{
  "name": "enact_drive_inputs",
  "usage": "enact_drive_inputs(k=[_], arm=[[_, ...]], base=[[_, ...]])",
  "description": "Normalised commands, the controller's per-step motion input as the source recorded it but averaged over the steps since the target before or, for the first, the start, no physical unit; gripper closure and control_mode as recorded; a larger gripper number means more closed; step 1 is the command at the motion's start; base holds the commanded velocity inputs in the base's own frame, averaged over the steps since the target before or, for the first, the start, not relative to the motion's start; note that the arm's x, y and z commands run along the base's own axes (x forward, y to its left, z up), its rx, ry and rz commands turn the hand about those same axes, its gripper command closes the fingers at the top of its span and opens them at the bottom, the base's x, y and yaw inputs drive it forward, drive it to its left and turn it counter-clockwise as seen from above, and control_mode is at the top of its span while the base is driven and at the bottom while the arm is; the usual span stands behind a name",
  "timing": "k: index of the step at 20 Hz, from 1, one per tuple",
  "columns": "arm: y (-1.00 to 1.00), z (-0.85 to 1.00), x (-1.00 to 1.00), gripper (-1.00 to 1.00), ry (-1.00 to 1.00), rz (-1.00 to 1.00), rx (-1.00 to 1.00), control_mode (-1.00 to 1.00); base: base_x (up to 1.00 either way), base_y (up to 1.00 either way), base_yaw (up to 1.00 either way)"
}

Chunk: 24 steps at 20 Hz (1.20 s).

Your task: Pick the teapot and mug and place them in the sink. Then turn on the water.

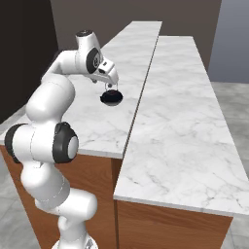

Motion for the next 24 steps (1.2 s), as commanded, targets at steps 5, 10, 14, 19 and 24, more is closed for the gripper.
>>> enact_drive_inputs(k=[5, 10, 14, 19, 24], arm=[[0.00, 0.00, 0.28, -1.00, 0.00, 0.00, 0.00, -1.00], [0.00, -0.01, 0.22, -1.00, 0.00, 0.00, 0.00, -1.00], [0.00, -0.03, 0.23, -1.00, 0.00, 0.00, 0.00, -1.00], [0.00, -0.07, 0.22, -1.00, 0.00, 0.00, 0.00, -1.00], [0.00, -0.14, 0.24, -1.00, 0.00, 0.00, 0.00, -1.00]], base=[[0.00, 0.00, 0.00], [0.00, 0.00, 0.00], [0.00, 0.00, 0.00], [0.00, 0.00, 0.00], [0.00, 0.00, 0.00]])
